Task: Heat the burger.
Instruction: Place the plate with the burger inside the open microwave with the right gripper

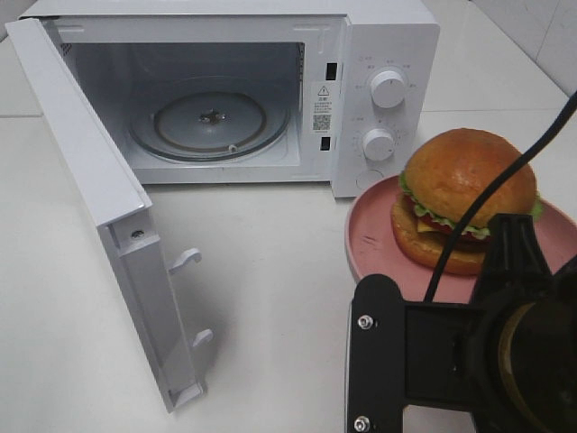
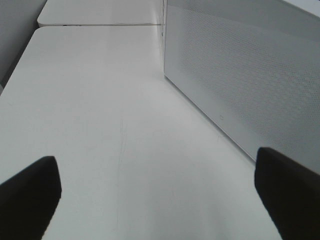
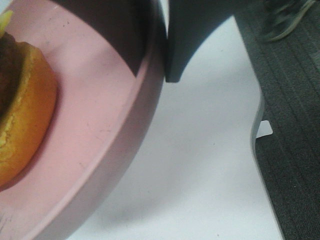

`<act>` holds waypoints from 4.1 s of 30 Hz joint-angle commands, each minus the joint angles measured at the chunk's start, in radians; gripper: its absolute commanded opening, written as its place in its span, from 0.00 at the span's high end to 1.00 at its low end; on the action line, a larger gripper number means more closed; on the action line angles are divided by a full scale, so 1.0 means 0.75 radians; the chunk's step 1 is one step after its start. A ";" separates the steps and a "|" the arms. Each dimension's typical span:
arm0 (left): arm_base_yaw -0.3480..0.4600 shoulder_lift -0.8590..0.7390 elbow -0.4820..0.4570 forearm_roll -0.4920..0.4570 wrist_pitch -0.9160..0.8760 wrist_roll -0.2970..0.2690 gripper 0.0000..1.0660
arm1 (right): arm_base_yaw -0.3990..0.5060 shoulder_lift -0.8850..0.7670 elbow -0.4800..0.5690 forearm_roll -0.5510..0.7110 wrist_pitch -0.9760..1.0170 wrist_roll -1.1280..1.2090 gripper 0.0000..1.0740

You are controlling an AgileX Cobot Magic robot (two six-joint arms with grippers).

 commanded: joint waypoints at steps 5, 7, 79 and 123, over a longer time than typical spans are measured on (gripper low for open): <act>0.005 -0.028 0.003 -0.005 -0.008 -0.007 0.03 | 0.007 -0.004 0.007 -0.176 -0.131 -0.231 0.99; 0.005 -0.028 0.003 -0.005 -0.008 -0.007 0.03 | 0.007 -0.004 0.007 -0.177 -0.168 -0.333 0.99; 0.005 -0.028 0.003 -0.005 -0.008 -0.007 0.03 | -0.908 0.231 -0.143 0.655 -1.117 -2.373 1.00; 0.005 -0.028 0.003 -0.005 -0.008 -0.007 0.03 | -0.829 0.807 -0.904 0.545 -0.917 -2.124 0.99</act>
